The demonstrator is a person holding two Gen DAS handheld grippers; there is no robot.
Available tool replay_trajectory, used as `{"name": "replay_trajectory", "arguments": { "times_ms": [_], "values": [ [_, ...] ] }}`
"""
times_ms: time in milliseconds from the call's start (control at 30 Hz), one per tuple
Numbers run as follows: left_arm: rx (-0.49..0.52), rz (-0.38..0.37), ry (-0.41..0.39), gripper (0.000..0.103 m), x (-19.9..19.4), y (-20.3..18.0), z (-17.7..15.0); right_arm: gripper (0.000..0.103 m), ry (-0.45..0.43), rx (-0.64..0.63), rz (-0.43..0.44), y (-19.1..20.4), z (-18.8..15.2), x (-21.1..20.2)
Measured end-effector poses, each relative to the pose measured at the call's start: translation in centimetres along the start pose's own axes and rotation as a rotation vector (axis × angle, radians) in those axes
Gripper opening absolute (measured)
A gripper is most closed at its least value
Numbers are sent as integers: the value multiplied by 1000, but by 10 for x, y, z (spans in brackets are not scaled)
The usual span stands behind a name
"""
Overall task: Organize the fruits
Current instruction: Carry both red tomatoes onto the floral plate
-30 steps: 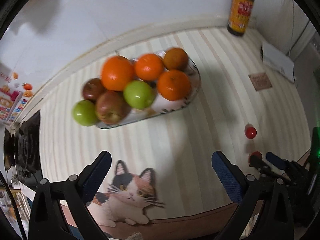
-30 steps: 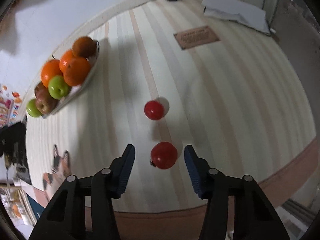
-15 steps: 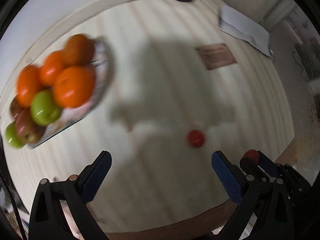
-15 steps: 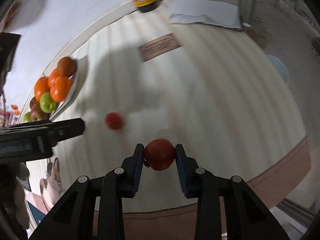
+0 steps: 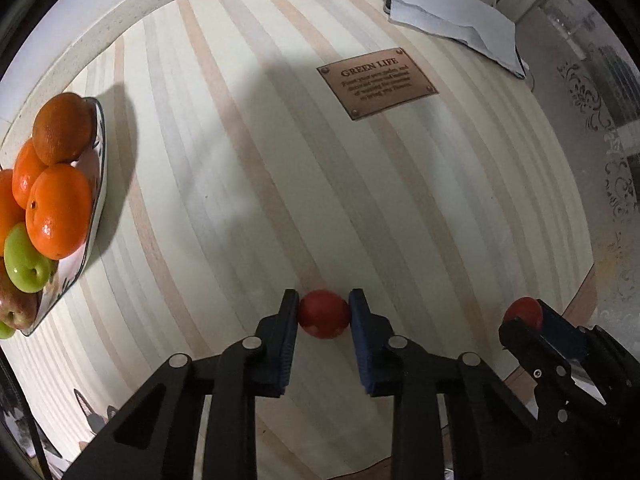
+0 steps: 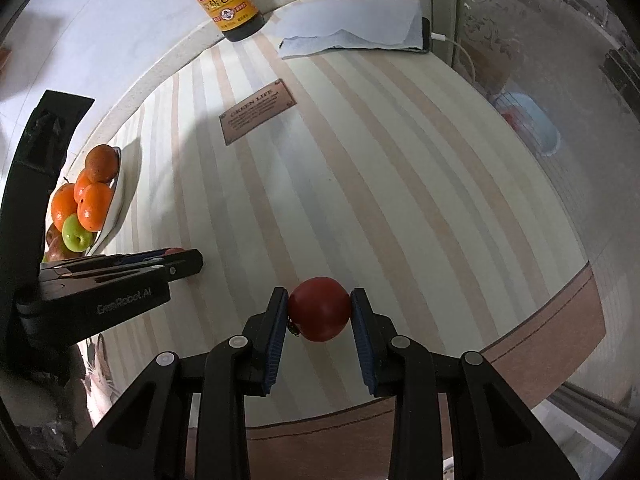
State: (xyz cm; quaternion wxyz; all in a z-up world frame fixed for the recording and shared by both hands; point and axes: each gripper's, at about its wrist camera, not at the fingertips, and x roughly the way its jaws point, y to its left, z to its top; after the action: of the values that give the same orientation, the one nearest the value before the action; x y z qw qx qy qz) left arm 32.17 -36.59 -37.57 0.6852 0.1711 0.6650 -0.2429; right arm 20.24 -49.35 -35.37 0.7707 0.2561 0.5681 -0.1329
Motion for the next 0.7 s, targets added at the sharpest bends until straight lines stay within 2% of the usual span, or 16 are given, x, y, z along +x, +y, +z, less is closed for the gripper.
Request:
{"name": "replay_trajectory", "arguments": {
  "times_ms": [200,400,500,700],
  "values": [
    [-80,-36,-48,23,-21,30,-8,34,-21,-33,23,17,11,-6],
    [-253,-63,-116,23,-57,95,-26,34,-17,-115,79,58,22,-2],
    [-342,-54,-150,23,-75,136,-39,34,-5,-164,135,89,27,7],
    [-489,-25,-191,23,-99,213,-54,34,33,-216,303,161,33,32]
  ]
}}
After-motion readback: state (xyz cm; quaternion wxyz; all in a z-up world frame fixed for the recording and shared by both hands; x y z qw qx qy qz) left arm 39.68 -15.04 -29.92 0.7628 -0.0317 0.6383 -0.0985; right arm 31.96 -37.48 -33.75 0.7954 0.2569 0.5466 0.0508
